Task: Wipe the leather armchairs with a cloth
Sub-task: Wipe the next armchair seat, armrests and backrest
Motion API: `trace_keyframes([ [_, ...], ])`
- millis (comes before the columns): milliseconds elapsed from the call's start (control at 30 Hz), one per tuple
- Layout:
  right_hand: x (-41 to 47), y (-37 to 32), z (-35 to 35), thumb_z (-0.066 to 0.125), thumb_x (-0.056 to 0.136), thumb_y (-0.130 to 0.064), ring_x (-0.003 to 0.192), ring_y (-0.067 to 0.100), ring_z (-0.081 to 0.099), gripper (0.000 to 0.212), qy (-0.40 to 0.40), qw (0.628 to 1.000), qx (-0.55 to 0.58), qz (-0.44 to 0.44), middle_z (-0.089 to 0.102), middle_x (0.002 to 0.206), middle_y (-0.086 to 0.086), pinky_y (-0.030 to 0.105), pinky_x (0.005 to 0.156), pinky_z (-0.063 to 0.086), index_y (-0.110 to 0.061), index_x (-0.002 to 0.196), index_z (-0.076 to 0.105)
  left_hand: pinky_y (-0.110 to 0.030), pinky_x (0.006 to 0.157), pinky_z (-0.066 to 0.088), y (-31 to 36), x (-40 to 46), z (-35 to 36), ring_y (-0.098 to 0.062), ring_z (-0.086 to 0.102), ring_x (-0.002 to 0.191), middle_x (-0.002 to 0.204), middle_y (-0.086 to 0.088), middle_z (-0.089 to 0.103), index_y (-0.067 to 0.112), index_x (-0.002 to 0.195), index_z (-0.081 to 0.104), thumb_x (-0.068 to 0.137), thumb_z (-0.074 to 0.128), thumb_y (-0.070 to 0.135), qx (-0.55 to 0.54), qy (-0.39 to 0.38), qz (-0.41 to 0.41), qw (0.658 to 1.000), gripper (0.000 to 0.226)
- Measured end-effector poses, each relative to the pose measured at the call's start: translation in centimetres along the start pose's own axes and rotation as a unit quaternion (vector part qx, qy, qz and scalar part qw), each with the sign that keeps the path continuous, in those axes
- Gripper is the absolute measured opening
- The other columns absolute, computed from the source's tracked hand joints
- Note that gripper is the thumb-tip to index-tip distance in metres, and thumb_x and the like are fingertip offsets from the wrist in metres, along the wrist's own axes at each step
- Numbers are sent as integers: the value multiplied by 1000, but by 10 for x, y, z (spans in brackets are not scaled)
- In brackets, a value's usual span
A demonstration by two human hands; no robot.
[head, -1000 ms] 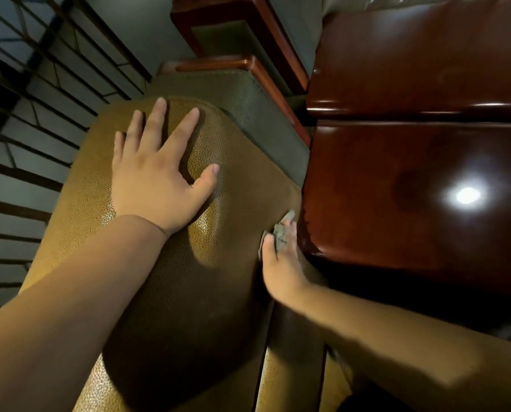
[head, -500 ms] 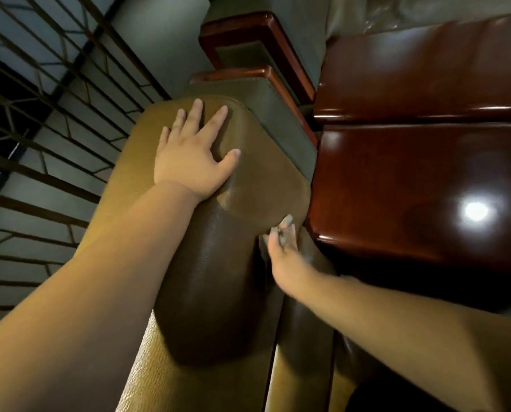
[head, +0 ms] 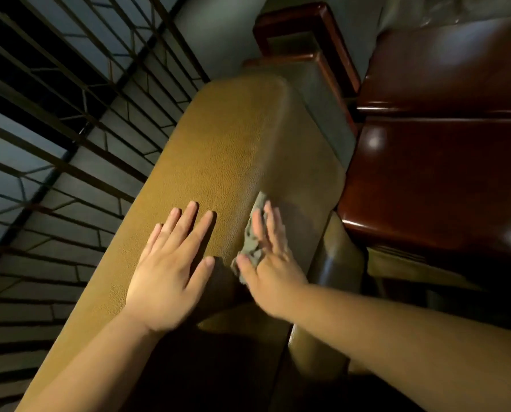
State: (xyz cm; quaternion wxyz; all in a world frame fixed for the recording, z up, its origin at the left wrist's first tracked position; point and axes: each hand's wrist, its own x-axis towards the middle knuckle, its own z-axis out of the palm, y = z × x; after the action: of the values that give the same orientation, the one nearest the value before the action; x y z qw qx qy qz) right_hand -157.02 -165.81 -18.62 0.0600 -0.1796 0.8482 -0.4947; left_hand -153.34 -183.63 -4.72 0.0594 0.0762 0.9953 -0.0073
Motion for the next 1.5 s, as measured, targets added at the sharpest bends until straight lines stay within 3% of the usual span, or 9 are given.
trace_keyframes([
  [200, 63, 63, -20, 19, 112, -43, 159, 23, -14, 71, 78, 961, 61, 258, -21, 171, 9, 43, 130, -3, -8, 162, -16, -53, 132, 9, 15, -1, 11, -25, 1, 164, 178, 4, 5, 39, 169, 10, 102, 29, 66, 71, 17, -41, 997, 75],
  [300, 3, 33, 20, 22, 110, -45, 158, 24, -21, 77, 42, 980, 67, 185, -32, 167, 11, 42, 130, -4, -10, 159, -25, -55, 131, 14, 23, 2, 12, -31, 8, 164, 177, 1, 12, 38, 169, 15, 97, 32, 67, 82, 33, -71, 994, 79],
  [433, -36, 4, 46, 7, 89, -69, 154, 11, -28, 81, 46, 984, 94, 145, -51, 153, -21, 31, 123, -9, -44, 141, -50, -62, 127, 22, 42, 16, 20, -40, 19, 160, 175, -5, 21, 37, 168, 15, 97, 32, 69, 97, 68, -137, 983, 80],
  [667, 63, 88, -6, 30, 111, -41, 161, 21, -3, 68, 158, 953, 91, 240, -1, 175, 5, 46, 130, 2, -16, 167, 0, -68, 121, 26, 61, 45, 27, -48, 23, 156, 174, -12, 20, 36, 168, 10, 89, 39, 77, 133, 93, -166, 973, 94],
  [800, 2, 75, 39, 20, 105, -53, 159, 13, -12, 75, 148, 959, 68, 232, -16, 173, -1, 20, 122, -17, -21, 165, -13, -72, 120, 27, 56, 67, 18, -52, 19, 156, 176, -13, 11, 39, 168, 2, 84, 42, 81, 162, 63, -116, 978, 102],
  [900, -38, 70, 71, 23, 101, -57, 157, 8, -20, 78, 124, 966, 95, 204, -27, 170, -11, 24, 126, -11, -33, 160, -22, -73, 119, 28, 63, 109, 21, -54, 21, 154, 175, -15, 10, 40, 168, 6, 84, 47, 78, 189, 80, -69, 976, 101],
  [1133, 99, 146, -15, 34, 110, -38, 160, 19, 7, 66, 220, 934, 137, 248, 10, 174, 8, 29, 129, 3, -14, 166, 9, -73, 116, 30, 67, 126, 39, -53, 26, 153, 173, -19, 16, 37, 168, 18, 84, 47, 73, 217, 155, -67, 961, 96],
  [1400, -21, 99, 43, 33, 101, -53, 160, 27, -1, 83, 71, 979, 95, 165, -2, 173, 7, 39, 127, 3, -44, 156, -28, -68, 118, 26, 72, 126, 40, -50, 23, 155, 174, -20, 15, 35, 168, 20, 88, 50, 69, 220, 156, -72, 960, 92],
  [1500, 38, 135, 11, 26, 107, -48, 161, 24, -6, 74, 99, 976, 2, 193, -8, 173, 10, 38, 128, 4, -25, 161, -20, -67, 119, 25, 71, 124, 42, -49, 23, 155, 174, -21, 16, 34, 167, 25, 88, 53, 65, 214, 161, -68, 961, 90],
])
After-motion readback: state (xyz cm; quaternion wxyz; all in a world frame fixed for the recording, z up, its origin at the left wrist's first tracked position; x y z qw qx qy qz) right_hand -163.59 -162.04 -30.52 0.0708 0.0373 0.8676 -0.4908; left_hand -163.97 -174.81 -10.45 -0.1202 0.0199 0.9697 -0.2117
